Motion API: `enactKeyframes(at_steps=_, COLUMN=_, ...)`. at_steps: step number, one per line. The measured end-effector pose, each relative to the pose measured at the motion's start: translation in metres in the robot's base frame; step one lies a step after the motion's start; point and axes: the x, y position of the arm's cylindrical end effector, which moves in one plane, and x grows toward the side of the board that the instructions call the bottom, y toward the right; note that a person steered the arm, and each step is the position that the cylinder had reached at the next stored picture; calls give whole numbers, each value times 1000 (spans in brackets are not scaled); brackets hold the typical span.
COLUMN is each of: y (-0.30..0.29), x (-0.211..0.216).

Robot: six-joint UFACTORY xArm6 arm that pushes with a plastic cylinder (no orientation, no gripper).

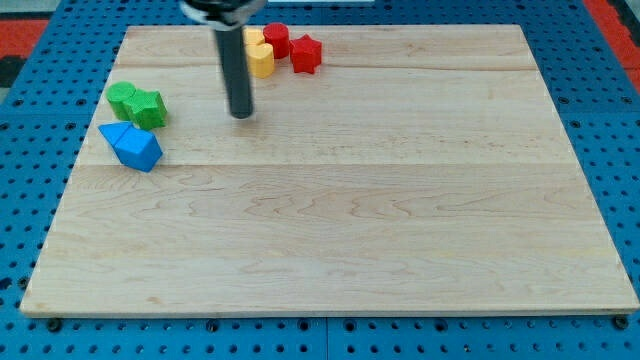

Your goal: Separate the red blocks

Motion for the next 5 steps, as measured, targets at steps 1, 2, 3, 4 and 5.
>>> enactKeyframes(at_steps=1, y=-13, x=-56)
enactKeyframes(at_steps=2, y=-24, x=-129)
enactKeyframes(at_steps=3, y=-13, x=-168)
enactKeyframes(at_steps=4, y=-12, x=-167)
enactKeyframes(at_steps=5, y=1, x=-168)
